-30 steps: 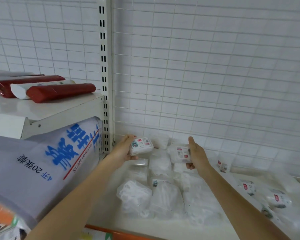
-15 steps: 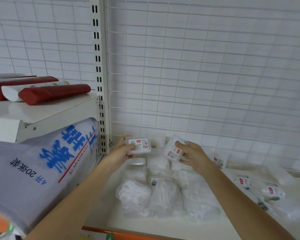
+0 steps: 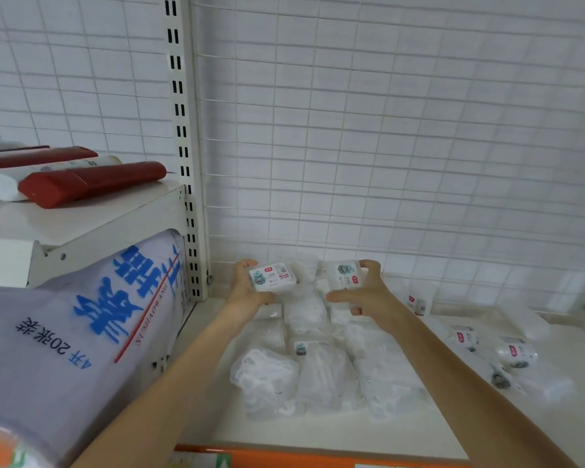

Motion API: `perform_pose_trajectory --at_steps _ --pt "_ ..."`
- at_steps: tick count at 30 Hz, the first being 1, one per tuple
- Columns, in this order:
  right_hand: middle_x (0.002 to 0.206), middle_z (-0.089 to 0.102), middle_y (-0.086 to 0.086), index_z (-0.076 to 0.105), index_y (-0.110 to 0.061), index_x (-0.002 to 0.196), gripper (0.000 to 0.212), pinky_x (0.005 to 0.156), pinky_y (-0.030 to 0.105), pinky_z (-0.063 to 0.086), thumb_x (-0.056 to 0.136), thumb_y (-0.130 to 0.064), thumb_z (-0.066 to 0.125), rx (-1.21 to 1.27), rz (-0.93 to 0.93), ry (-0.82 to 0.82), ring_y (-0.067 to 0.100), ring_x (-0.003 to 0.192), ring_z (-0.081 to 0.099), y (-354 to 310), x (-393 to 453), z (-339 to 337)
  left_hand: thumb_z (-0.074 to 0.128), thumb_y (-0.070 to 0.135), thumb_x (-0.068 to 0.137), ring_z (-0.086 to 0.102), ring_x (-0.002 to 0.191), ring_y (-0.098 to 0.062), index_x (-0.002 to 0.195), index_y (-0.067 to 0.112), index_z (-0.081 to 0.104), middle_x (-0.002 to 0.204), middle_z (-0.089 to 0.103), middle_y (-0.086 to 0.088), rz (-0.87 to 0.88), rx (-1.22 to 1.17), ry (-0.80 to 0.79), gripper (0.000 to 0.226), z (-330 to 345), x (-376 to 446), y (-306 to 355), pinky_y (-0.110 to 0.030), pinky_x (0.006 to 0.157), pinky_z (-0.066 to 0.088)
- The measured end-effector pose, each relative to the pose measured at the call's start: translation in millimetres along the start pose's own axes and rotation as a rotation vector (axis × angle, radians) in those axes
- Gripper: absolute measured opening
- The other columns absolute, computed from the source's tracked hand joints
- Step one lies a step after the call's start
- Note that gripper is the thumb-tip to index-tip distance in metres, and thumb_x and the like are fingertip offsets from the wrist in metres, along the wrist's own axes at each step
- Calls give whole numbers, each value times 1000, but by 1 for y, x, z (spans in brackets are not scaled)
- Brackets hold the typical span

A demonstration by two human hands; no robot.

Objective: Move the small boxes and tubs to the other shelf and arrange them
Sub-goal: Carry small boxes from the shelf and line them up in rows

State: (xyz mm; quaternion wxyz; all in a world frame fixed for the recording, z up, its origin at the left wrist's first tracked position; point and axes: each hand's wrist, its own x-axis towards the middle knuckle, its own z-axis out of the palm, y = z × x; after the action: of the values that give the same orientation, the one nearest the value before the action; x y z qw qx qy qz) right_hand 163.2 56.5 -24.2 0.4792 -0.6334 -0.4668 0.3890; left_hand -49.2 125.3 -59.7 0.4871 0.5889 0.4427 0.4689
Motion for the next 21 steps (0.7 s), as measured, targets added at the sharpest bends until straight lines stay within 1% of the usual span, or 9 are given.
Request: perform_pose_trajectory --at_steps 2,3,5,7,9,13,16,19,21 --pt "113 37 6 32 -27 128 83 53 16 42 64 -8 81 -233 -81 62 18 89 50 -1 -6 -6 75 -10 64 47 113 -23 112 20 33 128 35 -11 85 112 33 71 3 4 -3 -29 90 49" --pt "113 29 4 33 -27 131 83 55 9 40 65 -7 79 -365 -145 91 18 93 46 0 -9 -10 77 -9 63 46 115 -23 112 18 34 126 30 -9 127 159 27 70 5 3 -3 -32 96 46" --pt "112 24 1 35 -23 135 82 59 5 41 67 -6 76 -587 -292 138 17 97 42 2 -16 -23 79 -5 64 42 115 -22 115 12 38 121 29 -7 199 273 6 68 7 0 -2 -34 101 41" --pt "115 28 1 38 -18 135 78 76 10 44 68 -9 75 -743 -367 166 18 105 43 5 -25 -39 80 2 64 38 118 -25 119 9 43 123 36 -9 278 423 -4 67 10 -4 -1 -35 104 36" --pt "123 33 2 38 -17 136 74 89 23 41 71 -13 73 -892 -395 188 20 112 37 9 -37 -57 80 6 65 35 121 -26 123 8 45 126 39 -9 364 507 -24 68 14 -11 2 -30 103 32" --pt "131 40 0 36 -19 138 72 100 31 33 74 -21 69 -1113 -435 282 20 121 31 20 -69 -95 79 11 68 32 119 -19 126 10 46 125 43 -2 527 597 -102 68 34 -24 20 -16 93 23" --pt "133 41 -3 36 -20 138 71 102 32 31 75 -21 69 -1151 -401 313 19 124 32 31 -100 -125 81 13 65 31 111 -10 125 12 48 120 43 3 600 593 -196 68 63 -35 30 -17 96 25" --pt "134 39 0 38 -19 136 71 102 33 34 73 -16 70 -1115 -362 362 20 122 35 45 -136 -164 79 9 65 32 108 -10 124 10 47 119 42 0 688 586 -288 67 108 -51 35 0 87 22" --pt "131 37 4 41 -17 134 70 100 35 39 72 -13 72 -1070 -340 414 23 120 38 55 -163 -194 77 11 67 30 106 -8 124 10 46 118 40 2 732 563 -336 66 143 -68 39 5 84 19"
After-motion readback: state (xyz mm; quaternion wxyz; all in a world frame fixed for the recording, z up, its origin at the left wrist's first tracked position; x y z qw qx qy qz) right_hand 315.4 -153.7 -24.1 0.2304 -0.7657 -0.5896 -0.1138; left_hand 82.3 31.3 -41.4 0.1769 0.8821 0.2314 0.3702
